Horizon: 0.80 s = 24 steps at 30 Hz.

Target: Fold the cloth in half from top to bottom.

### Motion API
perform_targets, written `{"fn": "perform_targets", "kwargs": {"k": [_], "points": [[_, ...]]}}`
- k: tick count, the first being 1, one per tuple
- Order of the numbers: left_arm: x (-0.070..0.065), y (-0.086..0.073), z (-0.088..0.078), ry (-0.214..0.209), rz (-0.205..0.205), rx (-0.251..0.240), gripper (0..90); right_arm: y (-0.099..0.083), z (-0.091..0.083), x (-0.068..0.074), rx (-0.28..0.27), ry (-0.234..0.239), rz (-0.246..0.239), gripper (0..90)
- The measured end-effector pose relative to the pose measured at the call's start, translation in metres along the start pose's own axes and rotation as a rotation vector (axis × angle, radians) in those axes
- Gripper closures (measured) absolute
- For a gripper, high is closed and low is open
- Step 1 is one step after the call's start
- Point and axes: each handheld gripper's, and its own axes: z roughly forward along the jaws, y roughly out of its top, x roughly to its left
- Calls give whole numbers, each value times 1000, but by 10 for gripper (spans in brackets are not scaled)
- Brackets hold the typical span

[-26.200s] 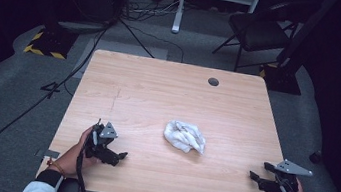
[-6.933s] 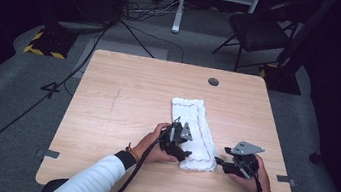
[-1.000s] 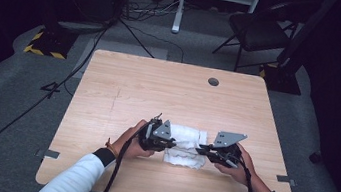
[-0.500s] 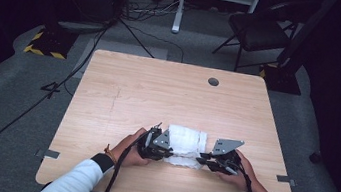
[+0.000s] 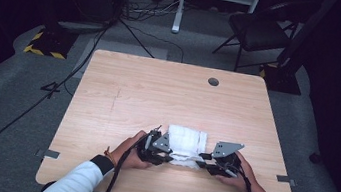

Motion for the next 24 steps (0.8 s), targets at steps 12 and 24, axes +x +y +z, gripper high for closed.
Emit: {"fn": "perform_targets", "kwargs": {"k": [12,24], "points": [[5,9,-28,116,-74,-82,392,9,-25,-7,-75,-75,42,455],[10,9,-53,246,-115,-112,262,12,-51,-14,-93,-187,55,377]]}}
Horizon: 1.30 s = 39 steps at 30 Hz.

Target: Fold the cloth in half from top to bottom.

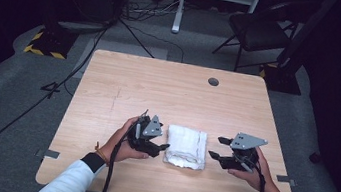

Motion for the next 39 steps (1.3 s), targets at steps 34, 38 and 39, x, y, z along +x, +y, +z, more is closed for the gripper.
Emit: {"fn": "perform_targets", "kwargs": {"k": [34,38,39], "points": [[15,-78,-37,233,-35,218,216,-77,-36,-26,146,-206,67,333],[17,-86,-40,232,-57,228,205,-90,-39,-29,161,-219,97,328],[17,-89,-41,236,-68,229,201,-97,-43,-31,156,-229,123,322]]}}
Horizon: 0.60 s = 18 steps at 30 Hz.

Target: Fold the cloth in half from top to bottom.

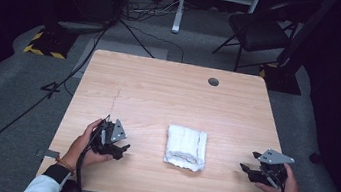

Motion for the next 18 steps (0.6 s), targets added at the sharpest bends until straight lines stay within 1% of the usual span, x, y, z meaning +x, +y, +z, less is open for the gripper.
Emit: {"fn": "perform_targets", "kwargs": {"k": [1,3,4,5,6,7,8,9,10,11,14,16,17,18], "points": [[1,-3,0,4,-8,-1,201,0,0,0,0,0,0,322],[2,-8,-1,11,-24,10,201,-8,-2,-2,-8,5,25,316],[3,-11,0,7,-37,9,200,-17,-3,-5,-11,3,50,303],[4,-16,1,1,-54,19,199,-21,-4,-6,-14,5,72,302],[4,-16,1,1,-54,19,196,-21,-4,-6,-14,5,72,302],[5,-19,2,0,-62,25,196,-29,-5,-9,-21,9,118,292],[6,-26,2,-10,-71,43,191,-33,-5,-10,-24,15,134,285],[6,-26,2,-10,-71,43,178,-37,-6,-11,-25,19,150,283],[7,-30,1,-12,-79,45,178,-37,-6,-11,-25,19,150,283],[8,-34,0,-17,-93,44,176,-42,-6,-11,-31,9,169,267],[15,-48,-4,-59,-154,21,174,-45,-7,-10,-39,3,178,249],[20,-57,-5,-78,-199,3,163,-46,-7,-9,-43,-4,181,227],[25,-66,-3,-128,-294,-28,163,-47,-7,-9,-49,0,192,225],[27,-69,-3,-125,-290,-49,162,-48,-7,-10,-52,2,202,220]]}}
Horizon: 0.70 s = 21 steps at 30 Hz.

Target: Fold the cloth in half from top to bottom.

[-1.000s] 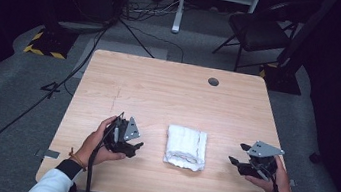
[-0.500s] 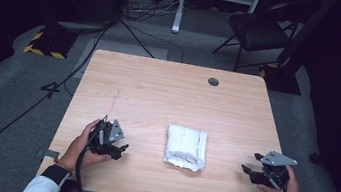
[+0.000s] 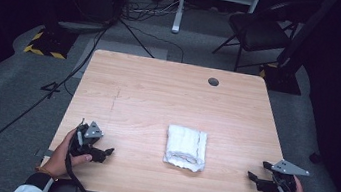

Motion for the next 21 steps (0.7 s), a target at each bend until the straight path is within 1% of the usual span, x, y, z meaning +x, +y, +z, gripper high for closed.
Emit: {"fn": "perform_targets", "kwargs": {"k": [1,2,3,4,7,8,10,13,21], "points": [[0,0,0,0,0,0,174,0,0,0,0,0,0,220],[0,-1,0,6,0,0,173,0,1,-1,5,0,23,200],[-2,-3,0,13,-12,-20,171,0,1,-2,11,8,38,192],[-2,-3,0,13,-12,-20,169,0,2,-4,13,11,50,188],[-2,-3,0,18,-13,-17,165,1,3,-4,14,6,49,180],[-3,-3,0,30,-18,-17,160,1,3,-4,14,6,50,180],[-4,-3,1,31,-26,-17,158,1,3,-4,15,6,49,179],[-5,-3,1,44,-29,-18,155,1,4,-4,17,8,49,172],[-5,-3,1,45,-29,-18,155,1,4,-4,16,5,50,170]]}}
